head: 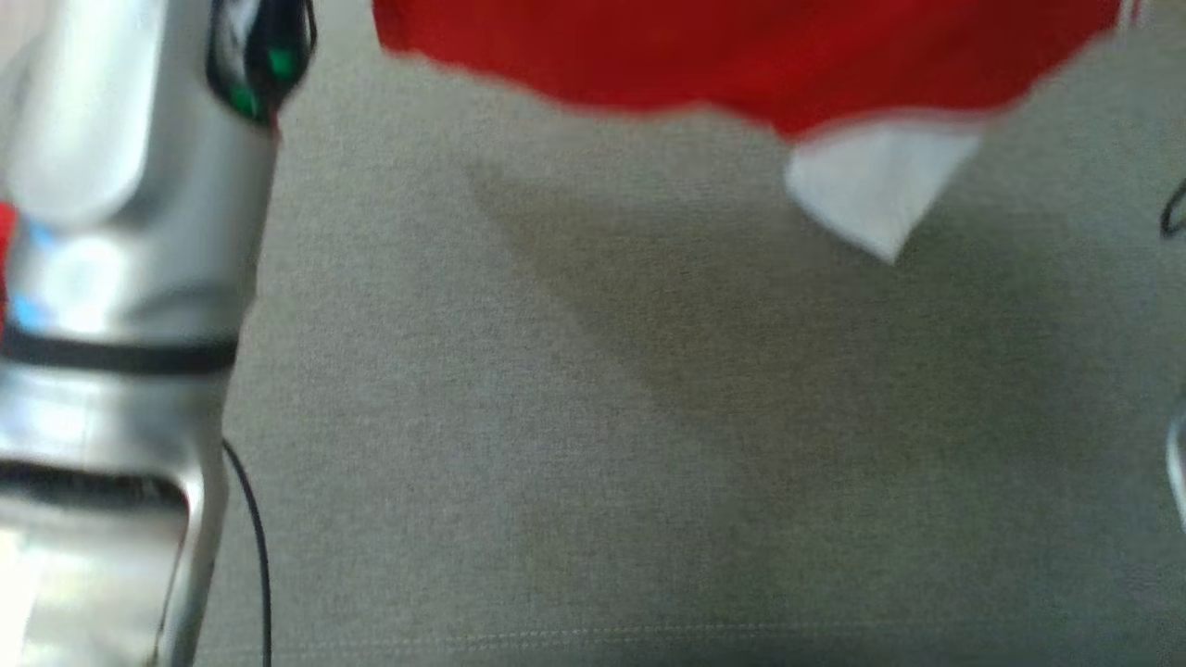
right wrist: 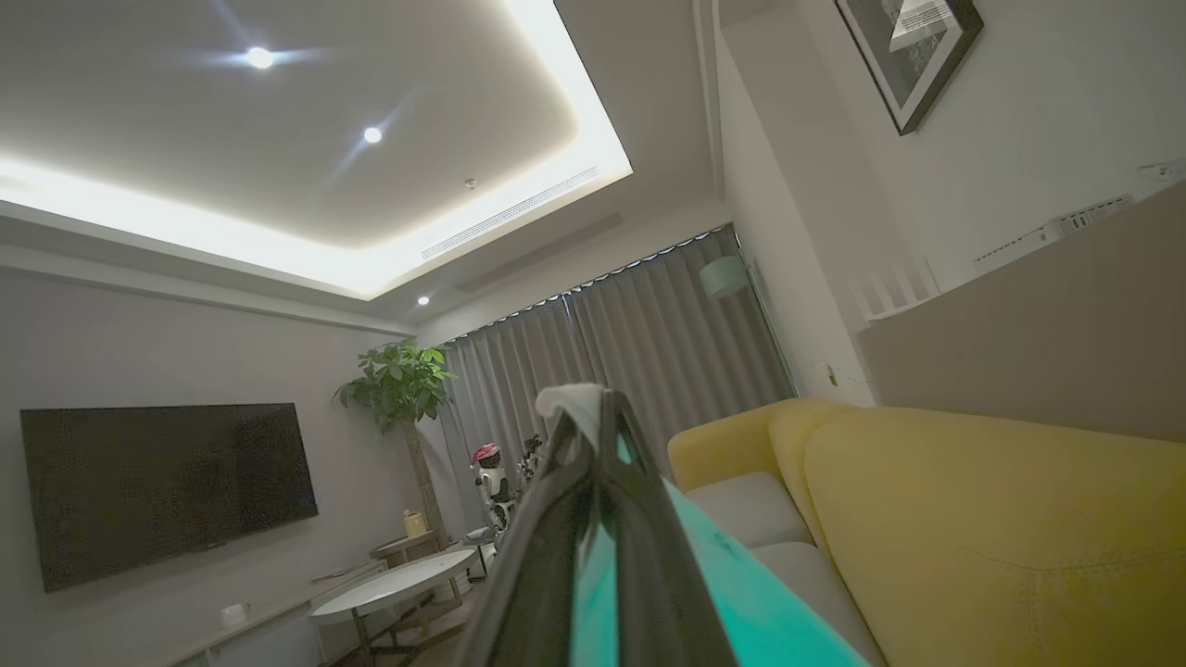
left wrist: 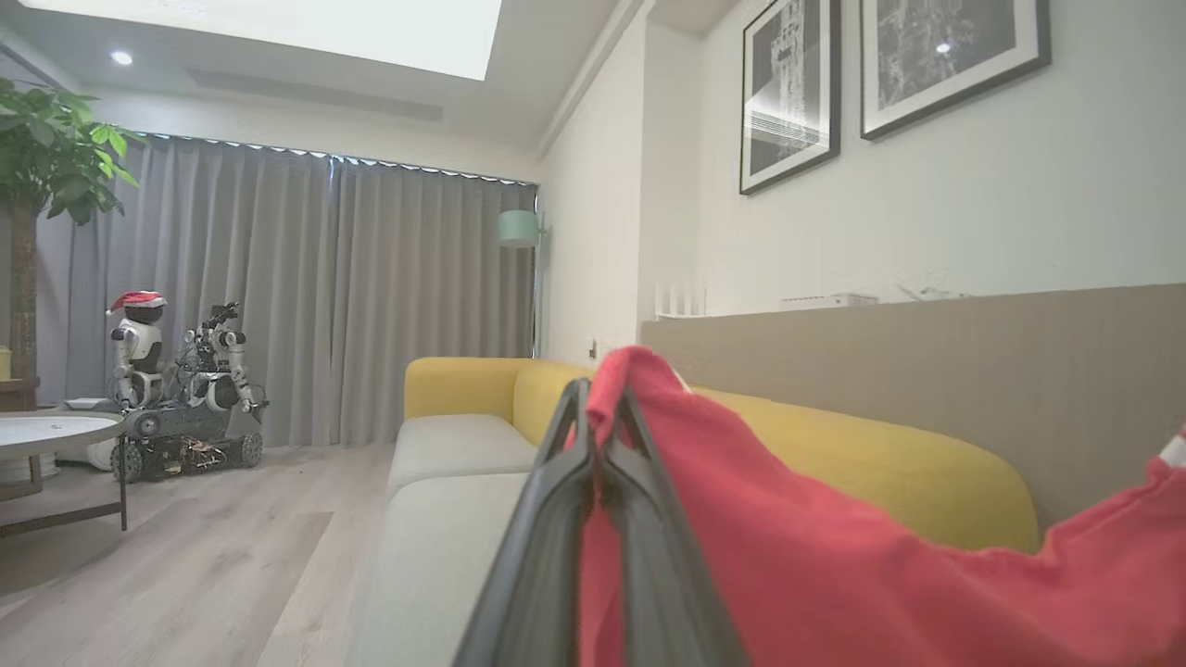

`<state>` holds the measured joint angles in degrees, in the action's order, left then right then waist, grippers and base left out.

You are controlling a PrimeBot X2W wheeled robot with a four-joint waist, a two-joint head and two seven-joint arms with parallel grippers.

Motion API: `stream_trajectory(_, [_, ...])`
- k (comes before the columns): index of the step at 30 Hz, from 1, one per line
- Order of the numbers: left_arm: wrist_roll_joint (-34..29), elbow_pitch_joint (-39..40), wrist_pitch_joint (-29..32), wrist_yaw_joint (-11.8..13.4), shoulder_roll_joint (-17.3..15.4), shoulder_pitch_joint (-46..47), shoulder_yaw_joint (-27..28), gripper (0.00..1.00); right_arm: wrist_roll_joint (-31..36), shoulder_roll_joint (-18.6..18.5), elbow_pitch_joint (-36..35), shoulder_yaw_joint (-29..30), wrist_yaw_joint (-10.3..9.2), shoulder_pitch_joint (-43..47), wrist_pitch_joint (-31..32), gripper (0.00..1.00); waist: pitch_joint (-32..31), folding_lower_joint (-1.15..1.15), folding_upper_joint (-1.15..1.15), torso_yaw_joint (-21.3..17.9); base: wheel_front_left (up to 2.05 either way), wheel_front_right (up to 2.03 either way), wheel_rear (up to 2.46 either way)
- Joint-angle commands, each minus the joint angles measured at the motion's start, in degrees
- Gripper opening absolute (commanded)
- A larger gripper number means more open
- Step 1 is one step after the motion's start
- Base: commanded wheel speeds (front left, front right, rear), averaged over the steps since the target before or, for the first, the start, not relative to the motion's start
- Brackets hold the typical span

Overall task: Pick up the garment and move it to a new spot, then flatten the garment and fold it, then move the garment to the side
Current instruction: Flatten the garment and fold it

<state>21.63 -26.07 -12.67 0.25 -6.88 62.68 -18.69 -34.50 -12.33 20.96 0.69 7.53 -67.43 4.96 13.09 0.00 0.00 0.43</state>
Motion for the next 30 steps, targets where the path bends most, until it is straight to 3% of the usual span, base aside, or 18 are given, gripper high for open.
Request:
stream_trajectory(1, [0.53, -3.11, -1.23, -0.95, -0.94, 6.45, 2.44, 0.00, -0.84, 0.19, 2.62, -2.28, -0.04, -5.96, -3.58, 0.00, 1.06, 0.00, 0.00, 0.81, 0.00, 0.00, 0.00])
stream_trajectory(8, [-0.21, -14.38, -2.29, -1.95, 1.25, 13.12, 5.52, 0.00, -3.65, 0.20, 18.33, -10.44, -0.04, -14.74, -13.15, 0.00, 3.22, 0.00, 0.00, 1.31, 0.00, 0.00, 0.00])
stream_trajectory(19, [-1.55, -28.69, -2.31, -3.92, 2.74, 8.59, 6.72, 0.00, -4.14, 1.18, 37.44, -21.67, -0.04, -12.38, -12.31, 0.00, 6.55, 0.00, 0.00, 0.47, 0.00, 0.00, 0.00])
stream_trajectory(24, [-1.77, -32.39, -2.32, -4.57, 3.05, 5.77, 7.30, 0.00, -3.48, 1.34, 41.02, -26.98, -0.04, -8.55, -13.20, 0.00, 7.72, 0.00, 0.00, -0.22, 0.00, 0.00, 0.00])
stream_trajectory(30, [-3.12, -28.81, -2.32, -5.01, 2.90, -2.71, 9.23, 0.00, -6.91, -0.14, 37.61, -33.11, -0.04, 1.76, -17.55, 0.00, 8.94, 0.00, 0.00, -0.54, 0.00, 0.00, 0.00])
